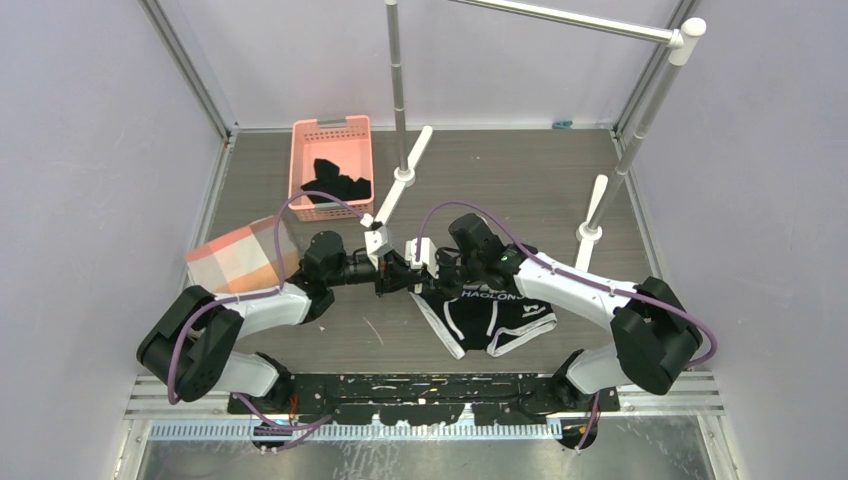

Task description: Clip the underwear to the hanger

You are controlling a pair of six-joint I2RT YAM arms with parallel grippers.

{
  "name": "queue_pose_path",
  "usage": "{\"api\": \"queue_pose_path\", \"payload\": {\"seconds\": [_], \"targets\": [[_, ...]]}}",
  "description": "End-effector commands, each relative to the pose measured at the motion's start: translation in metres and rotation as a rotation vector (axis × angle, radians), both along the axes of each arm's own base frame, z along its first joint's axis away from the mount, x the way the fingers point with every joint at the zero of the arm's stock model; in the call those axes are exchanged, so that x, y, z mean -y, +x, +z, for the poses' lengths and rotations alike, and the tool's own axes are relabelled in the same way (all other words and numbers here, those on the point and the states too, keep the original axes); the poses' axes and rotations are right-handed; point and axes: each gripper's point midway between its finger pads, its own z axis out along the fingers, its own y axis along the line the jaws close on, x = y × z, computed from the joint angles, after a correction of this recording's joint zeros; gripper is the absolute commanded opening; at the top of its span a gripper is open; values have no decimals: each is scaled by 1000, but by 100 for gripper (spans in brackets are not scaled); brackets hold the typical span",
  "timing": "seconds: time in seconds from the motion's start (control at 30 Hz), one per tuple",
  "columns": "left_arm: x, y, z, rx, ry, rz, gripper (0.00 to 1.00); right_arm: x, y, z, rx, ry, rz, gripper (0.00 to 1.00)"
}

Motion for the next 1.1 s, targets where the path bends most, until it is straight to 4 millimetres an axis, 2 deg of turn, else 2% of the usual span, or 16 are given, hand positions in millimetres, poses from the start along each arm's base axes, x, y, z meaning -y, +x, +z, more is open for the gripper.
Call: {"api": "queue_pose_path", "payload": {"seconds": [0.0, 0.17, 0.4, 0.53, 0.63, 0.77, 0.93, 1.07], "targets": [[5, -3, 33, 110, -71, -37, 21, -13, 14, 43, 111, 93, -7, 4], [4, -4, 35, 115, -78, -35, 36, -9, 23, 42, 134, 80, -59, 8], [2, -5, 36, 110, -90, -20, 52, -2, 33, 25, 147, 39, -129, 10], [1, -3, 36, 86, -89, 8, 55, -2, 37, 17, 142, 33, -146, 10], [-3, 1, 34, 69, -86, 54, 53, -2, 37, 8, 126, 21, -152, 17], [-15, 0, 46, 87, -110, 129, 55, -3, 34, -2, 87, 9, -153, 25], [-27, 7, 49, 76, -88, 230, 59, 4, 30, 11, 93, 39, -189, 38], [-35, 15, 56, 80, -88, 301, 61, 11, 22, 44, 103, 125, -247, 40]]}}
